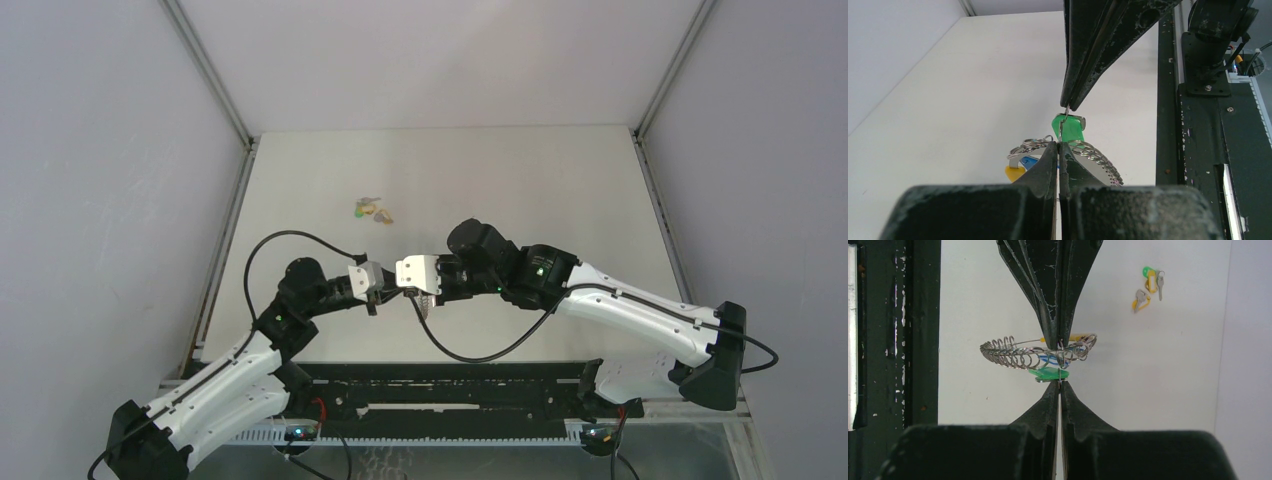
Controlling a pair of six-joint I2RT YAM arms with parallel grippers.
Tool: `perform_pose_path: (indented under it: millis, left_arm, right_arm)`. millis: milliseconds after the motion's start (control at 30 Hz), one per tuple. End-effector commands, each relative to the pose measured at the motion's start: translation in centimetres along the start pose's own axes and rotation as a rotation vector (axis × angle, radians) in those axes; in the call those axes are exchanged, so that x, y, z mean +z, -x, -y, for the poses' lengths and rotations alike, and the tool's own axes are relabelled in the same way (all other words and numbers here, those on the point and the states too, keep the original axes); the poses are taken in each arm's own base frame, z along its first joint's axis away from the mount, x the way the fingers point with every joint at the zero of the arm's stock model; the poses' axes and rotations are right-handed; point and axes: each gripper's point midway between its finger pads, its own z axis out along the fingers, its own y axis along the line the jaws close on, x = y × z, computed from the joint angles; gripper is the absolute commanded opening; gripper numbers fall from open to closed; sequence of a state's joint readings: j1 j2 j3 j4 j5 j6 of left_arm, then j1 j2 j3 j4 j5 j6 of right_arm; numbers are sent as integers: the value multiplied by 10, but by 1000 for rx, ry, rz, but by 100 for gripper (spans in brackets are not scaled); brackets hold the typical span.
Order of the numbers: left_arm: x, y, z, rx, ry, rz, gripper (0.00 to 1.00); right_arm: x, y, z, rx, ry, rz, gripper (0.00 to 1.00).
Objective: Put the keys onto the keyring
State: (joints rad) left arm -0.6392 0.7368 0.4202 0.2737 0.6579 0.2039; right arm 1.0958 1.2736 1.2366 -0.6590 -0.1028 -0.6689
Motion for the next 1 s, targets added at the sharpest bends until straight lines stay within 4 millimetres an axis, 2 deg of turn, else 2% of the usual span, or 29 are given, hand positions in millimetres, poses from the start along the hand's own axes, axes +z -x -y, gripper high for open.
perform_pose_path:
  millis: [0,967]
  left_arm:
    - [1,30,-7,76,14,72,0]
    - [1,30,-1,80,-16,75,0]
  right_arm:
    - [-7,7,0,10,-16,26,0]
    - [-7,12,2,12,-23,48,0]
